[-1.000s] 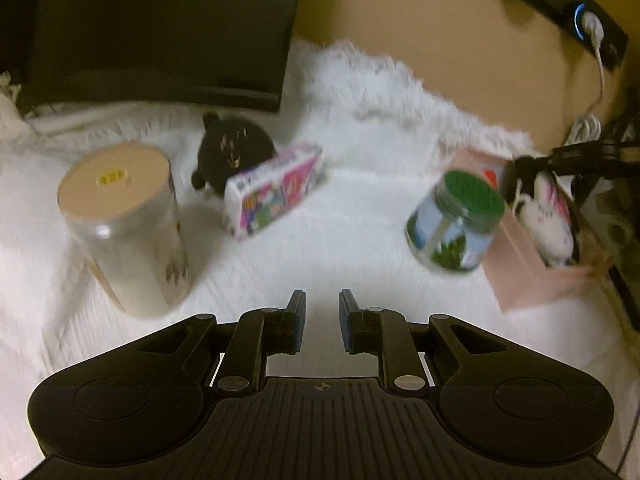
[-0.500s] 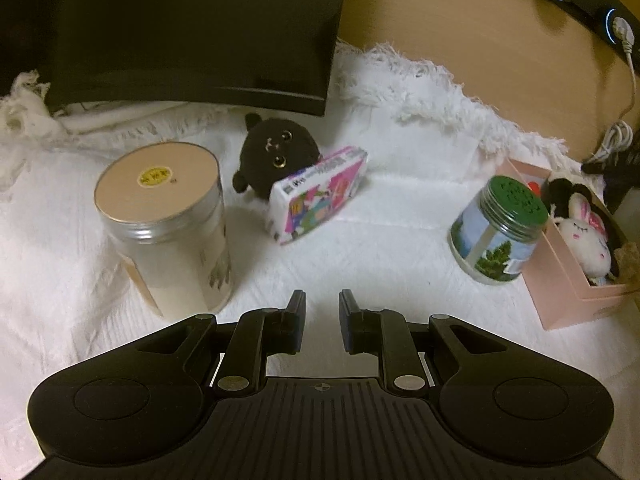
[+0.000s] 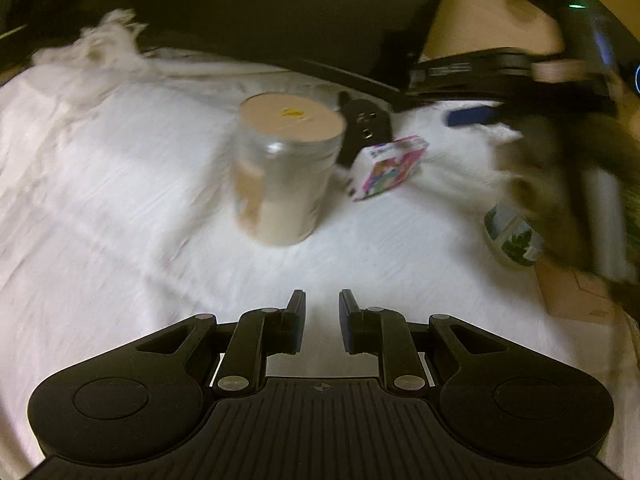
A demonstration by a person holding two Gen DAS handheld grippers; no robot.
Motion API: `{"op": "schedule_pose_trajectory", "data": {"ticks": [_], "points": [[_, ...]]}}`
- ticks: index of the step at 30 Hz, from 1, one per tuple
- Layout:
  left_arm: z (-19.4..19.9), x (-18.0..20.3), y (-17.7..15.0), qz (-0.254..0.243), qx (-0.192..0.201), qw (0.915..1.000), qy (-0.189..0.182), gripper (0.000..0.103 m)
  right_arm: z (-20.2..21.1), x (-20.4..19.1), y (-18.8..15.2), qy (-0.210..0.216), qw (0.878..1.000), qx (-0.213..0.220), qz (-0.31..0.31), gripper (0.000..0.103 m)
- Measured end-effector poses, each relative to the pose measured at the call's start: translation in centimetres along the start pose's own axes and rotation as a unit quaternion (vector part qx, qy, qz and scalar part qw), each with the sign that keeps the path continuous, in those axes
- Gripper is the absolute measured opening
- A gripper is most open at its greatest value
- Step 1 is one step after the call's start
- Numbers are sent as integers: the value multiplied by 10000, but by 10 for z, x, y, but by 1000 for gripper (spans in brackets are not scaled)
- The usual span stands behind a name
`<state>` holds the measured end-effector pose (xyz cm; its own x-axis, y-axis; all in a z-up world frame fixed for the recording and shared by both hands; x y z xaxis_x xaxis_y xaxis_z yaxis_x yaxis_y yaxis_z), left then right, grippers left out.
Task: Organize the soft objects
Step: 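Grasp the black bear plush with the right tool and lift it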
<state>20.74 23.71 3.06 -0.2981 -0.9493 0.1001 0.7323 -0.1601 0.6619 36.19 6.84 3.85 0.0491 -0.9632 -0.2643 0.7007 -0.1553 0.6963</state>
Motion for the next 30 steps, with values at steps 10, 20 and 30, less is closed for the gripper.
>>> {"op": "schedule_pose_trajectory", "data": {"ticks": [10, 20, 30], "points": [[18, -24, -39, 528, -113, 9985, 61, 20, -82, -27, -1, -49, 9972, -486, 563, 78], [17, -19, -26, 648, 19, 9978, -98, 20, 10, -1, -78, 698, 9919, -1021, 284, 64], [8, -6, 1, 536, 122, 9985, 51, 20, 81, -6, -136, 727, 9877, -743, 1167, 67]]}}
Point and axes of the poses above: each gripper's, at about its wrist camera, not at the fingertips, and z roughly against the way its jaws point, x to its right, y to its top, the point moved 6 cm from there along -z, roughly the way its jaws point, and after that the axes turned 11 degrees about -z, right-handed, at the moved point
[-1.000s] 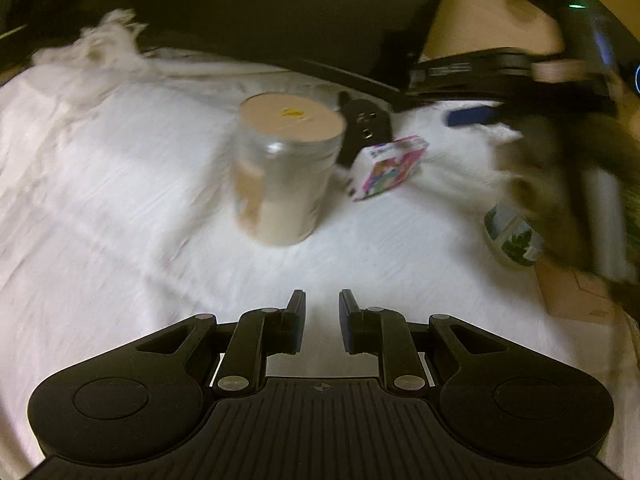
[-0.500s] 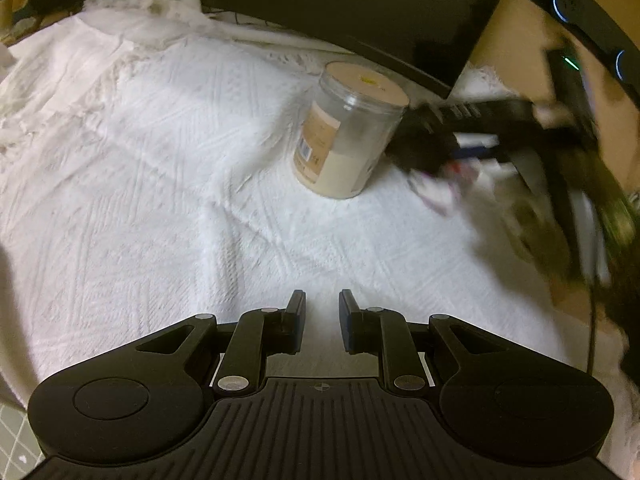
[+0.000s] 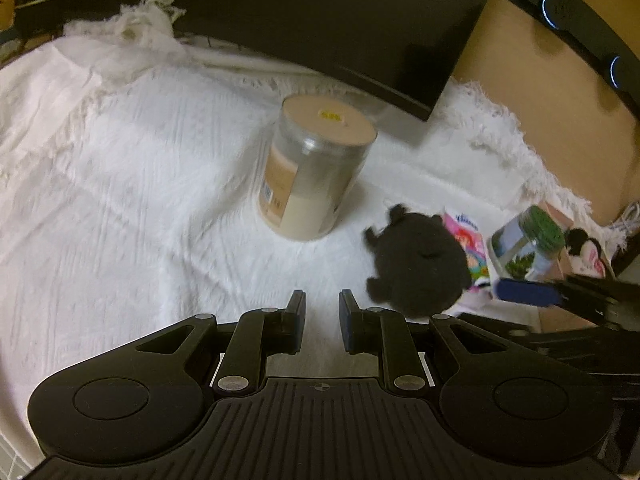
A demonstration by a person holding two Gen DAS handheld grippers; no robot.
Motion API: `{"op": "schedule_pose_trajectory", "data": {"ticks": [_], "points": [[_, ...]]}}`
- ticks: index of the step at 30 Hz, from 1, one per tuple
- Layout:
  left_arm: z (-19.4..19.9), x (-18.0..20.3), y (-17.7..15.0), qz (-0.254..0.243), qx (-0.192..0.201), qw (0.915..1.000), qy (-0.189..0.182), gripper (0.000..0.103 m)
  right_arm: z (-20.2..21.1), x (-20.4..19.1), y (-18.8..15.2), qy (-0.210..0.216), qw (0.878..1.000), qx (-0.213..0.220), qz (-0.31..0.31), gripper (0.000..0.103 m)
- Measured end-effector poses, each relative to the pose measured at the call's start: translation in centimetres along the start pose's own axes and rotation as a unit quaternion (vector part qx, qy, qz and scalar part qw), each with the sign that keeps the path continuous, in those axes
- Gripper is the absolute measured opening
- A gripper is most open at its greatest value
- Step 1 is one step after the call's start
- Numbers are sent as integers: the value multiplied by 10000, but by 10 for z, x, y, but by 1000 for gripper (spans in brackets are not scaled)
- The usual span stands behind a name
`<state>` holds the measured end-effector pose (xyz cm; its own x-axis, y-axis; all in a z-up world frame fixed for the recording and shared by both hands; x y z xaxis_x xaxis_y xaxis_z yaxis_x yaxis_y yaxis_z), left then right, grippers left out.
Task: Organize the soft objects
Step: 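Grasp the black bear plush with the right tool and lift it, then close the left tool on the bear plush while the right tool opens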
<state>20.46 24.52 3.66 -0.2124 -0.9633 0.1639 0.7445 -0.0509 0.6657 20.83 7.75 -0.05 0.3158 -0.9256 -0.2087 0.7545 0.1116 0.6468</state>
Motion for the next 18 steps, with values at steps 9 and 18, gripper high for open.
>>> {"op": "schedule_pose_trajectory", "data": {"ticks": [9, 18], "points": [[12, 22, 13, -246, -40, 9995, -176, 20, -9, 55, 17, -1398, 9839, 342, -1061, 56], [12, 35, 24, -360, 49, 9990, -272, 20, -47, 53, 23, -823, 9853, 44, -1498, 46]]}}
Point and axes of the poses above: each gripper's, at about its wrist camera, not at the fingertips, and z roughly against the way its jaws point, x to its right, y to its top, the point moved 6 cm from there along -z, roughly the way its jaws point, and after that the axes turned 11 degrees about -z, right-handed, at the moved point
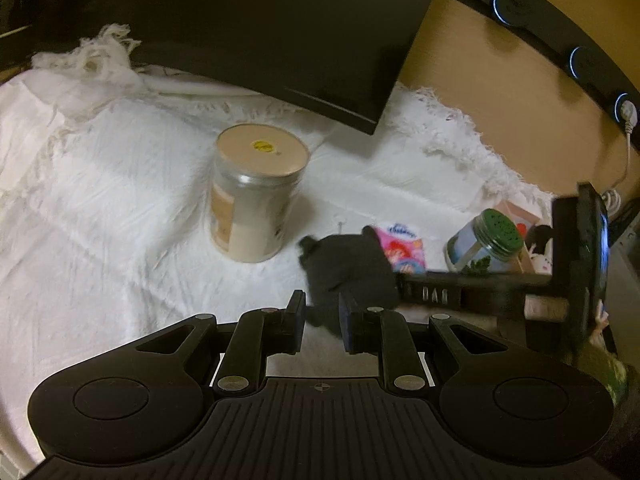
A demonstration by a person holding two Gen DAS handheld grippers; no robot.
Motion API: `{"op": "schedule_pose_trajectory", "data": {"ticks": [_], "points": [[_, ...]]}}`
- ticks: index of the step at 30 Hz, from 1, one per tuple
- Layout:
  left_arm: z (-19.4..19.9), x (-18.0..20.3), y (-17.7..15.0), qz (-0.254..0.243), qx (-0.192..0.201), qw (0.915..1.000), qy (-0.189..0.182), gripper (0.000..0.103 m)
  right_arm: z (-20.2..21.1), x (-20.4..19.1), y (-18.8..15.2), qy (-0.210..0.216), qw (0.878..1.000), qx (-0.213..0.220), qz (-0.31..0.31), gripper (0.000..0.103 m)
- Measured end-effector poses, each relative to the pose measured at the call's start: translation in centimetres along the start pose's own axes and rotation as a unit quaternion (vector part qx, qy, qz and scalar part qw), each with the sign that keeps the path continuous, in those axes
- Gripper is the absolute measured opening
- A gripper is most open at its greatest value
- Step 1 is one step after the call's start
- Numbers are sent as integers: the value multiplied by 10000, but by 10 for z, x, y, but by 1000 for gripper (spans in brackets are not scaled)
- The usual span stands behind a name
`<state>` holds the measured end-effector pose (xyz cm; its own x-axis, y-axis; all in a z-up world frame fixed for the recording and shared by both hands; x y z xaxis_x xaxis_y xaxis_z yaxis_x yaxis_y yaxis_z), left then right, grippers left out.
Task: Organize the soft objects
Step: 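Close the left tool on the bear plush while the right tool opens, then grasp the pink Kleenex pack with right while left holds the bear plush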
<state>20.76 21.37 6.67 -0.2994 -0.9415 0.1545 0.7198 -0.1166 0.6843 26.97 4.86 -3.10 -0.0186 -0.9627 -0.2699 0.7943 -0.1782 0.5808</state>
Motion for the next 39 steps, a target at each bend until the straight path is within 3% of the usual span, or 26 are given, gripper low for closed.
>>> {"op": "schedule_pose_trajectory", "data": {"ticks": [2, 7, 9, 10, 13, 17, 19, 20, 25, 30, 39], "points": [[-6, 5, 6, -48, 63, 10000, -12, 20, 5, -1, -7, 69, 9999, -52, 55, 39], [-33, 29, 17, -479, -20, 9986, 224, 20, 26, 9, -25, -13, 10000, -27, 57, 36], [-46, 39, 19, -770, -122, 9964, 338, 25, 34, 12, -32, -79, 9998, 70, 148, 37], [-50, 45, 20, -854, -70, 9960, 248, 32, 39, 13, -37, -93, 9997, 121, 206, 39], [-64, 65, 21, -1135, -179, 9934, 13, 36, 49, 19, -50, -162, 9989, 301, 308, 67], [-69, 76, 28, -1560, -45, 9875, 242, 46, 44, 30, -68, -341, 9986, 320, 254, 71], [-72, 71, 29, -1530, -108, 9874, 397, 50, 46, 30, -73, -590, 9962, 557, 317, 75], [-72, 66, 29, -1516, -131, 9871, 505, 58, 47, 31, -75, -610, 9956, 639, 299, 78], [-74, 45, 17, -969, -390, 9942, 263, 79, 49, 37, -81, -600, 9944, 845, 211, 86], [-82, 41, 12, -568, -494, 9971, -92, 79, 49, 37, -82, -568, 9945, 848, 225, 89], [-121, 47, 27, -446, -633, 9968, -173, 87, 44, 35, -81, -517, 9952, 776, 290, 95]]}}
Point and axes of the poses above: each gripper's, at about its wrist camera, not at the fingertips, and z roughly against the way its jaws point, x to its right, y to its top, the point moved 6 cm from there along -z, roughly the way its jaws point, and after that the axes turned 11 degrees about -z, right-handed, at the moved point
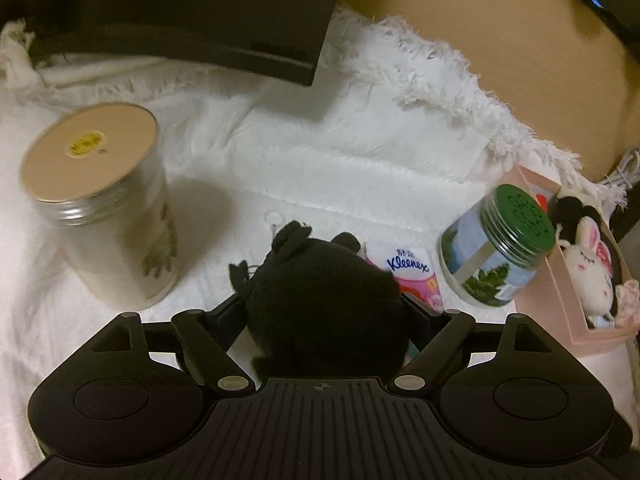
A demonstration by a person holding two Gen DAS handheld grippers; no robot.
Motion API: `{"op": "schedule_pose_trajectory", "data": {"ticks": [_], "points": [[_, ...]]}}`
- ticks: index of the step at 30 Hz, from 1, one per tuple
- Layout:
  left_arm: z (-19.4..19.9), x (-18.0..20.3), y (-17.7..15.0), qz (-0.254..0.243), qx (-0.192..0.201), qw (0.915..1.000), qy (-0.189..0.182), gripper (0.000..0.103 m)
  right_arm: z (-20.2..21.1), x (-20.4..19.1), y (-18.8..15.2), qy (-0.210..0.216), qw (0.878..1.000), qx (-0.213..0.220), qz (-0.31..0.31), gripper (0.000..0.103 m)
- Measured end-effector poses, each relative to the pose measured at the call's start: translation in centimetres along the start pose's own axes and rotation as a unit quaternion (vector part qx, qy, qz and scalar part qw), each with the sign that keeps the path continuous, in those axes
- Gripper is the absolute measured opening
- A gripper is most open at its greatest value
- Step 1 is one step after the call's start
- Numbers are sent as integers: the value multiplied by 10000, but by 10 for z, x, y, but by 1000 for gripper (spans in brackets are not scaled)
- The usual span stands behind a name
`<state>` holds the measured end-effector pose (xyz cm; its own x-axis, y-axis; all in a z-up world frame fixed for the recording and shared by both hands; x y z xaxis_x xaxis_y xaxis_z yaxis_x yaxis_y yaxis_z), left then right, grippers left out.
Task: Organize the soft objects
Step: 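Grasp the pink Kleenex pack with right while left holds the bear plush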
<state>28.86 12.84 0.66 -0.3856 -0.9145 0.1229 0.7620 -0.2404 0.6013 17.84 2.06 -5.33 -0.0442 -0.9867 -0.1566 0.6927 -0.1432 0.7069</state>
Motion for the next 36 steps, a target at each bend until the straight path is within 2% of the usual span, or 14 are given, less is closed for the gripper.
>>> {"op": "schedule_pose_trajectory", "data": {"ticks": [4, 9, 12, 15, 19, 23, 25, 29, 36], "points": [[-12, -3, 1, 100, -139, 9998, 88, 83, -1, -2, 0, 70, 9999, -84, 56, 99], [-14, -9, -1, 163, -217, 9996, -109, 81, -2, -3, 0, 104, 9997, -188, 115, 103], [-5, -12, -6, 116, -264, 9995, -117, 79, -4, -4, 1, 175, 9992, -299, 219, 103], [15, -18, -13, 88, -109, 9998, -103, 79, -5, -3, 2, 285, 9981, -437, 340, 103], [45, -32, -24, 91, 92, 9999, 59, 79, 0, -6, 7, 358, 9965, -638, 398, 90], [62, -48, -35, 263, 119, 9994, 176, 79, 2, -19, 22, 403, 9973, -505, 358, 87], [67, -53, -40, 368, 107, 9991, 205, 79, -2, -28, 33, 347, 9975, -485, 382, 87], [75, -62, -54, 536, 63, 9983, 229, 79, -20, -41, 50, -46, 9973, -550, 482, 87], [85, -71, -72, 723, 17, 9970, 267, 79, -43, -55, 52, -226, 9929, -829, 818, 87]]}}
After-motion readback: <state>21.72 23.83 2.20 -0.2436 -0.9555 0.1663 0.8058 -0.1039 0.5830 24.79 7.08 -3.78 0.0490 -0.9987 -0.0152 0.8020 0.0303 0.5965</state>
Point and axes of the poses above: each gripper's, at about its wrist camera, not at the fingertips, and z roughly against the way its jaws point, x to its right, y to its top, the point moved 6 cm from there along -z, roughly the way its jaws point, and after that the axes turned 11 degrees about -z, right-handed, at the moved point
